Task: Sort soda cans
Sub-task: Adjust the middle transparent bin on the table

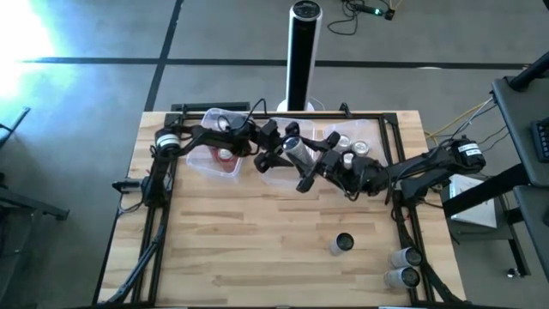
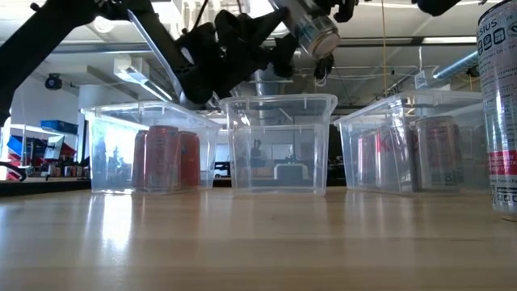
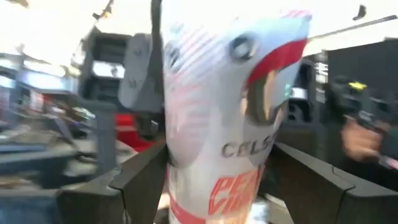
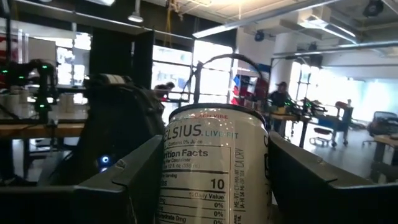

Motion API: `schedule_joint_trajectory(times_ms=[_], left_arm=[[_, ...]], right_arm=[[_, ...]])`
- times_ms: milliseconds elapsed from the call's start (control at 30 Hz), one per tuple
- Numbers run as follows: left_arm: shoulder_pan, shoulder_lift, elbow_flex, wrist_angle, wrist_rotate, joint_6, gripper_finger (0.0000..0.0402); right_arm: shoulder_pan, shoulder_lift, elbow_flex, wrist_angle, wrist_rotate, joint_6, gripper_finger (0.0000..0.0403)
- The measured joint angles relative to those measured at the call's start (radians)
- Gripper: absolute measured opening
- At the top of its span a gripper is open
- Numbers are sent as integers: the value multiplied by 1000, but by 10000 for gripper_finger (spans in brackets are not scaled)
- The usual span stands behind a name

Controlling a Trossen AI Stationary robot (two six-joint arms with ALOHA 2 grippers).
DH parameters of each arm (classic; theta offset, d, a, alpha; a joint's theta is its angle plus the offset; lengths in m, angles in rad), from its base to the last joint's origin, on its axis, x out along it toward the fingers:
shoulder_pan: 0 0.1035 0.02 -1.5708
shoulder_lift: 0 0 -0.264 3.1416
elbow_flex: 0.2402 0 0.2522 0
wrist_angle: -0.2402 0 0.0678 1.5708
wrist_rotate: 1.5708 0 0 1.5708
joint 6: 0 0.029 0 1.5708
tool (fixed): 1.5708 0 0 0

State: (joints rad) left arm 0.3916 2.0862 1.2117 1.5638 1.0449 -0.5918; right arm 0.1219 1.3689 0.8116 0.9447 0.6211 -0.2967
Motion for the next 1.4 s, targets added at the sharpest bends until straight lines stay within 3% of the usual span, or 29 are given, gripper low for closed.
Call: schedule_joint_trajectory(times_ms=[100, 200, 700, 900, 1200, 1400], left_arm=[[0, -12, -47, 9, -105, 70, 263], [-12, -11, -56, 9, -129, 115, 263], [-20, -3, 114, -110, 94, -39, 264], [-21, -3, 76, -95, 76, -55, 272], [-28, -3, 90, -116, 56, -82, 345], [-28, -2, 89, -139, -1, -67, 344]], right_arm=[[-5, 1, -1, -9, 23, 19, 236], [-9, 5, -2, -31, 29, 46, 238], [-5, 0, 0, -39, 32, 69, 235], [-5, 1, -2, -55, 31, 72, 238], [-8, 4, -3, -81, 36, 66, 235], [-11, 4, -4, -79, 54, 69, 237]])
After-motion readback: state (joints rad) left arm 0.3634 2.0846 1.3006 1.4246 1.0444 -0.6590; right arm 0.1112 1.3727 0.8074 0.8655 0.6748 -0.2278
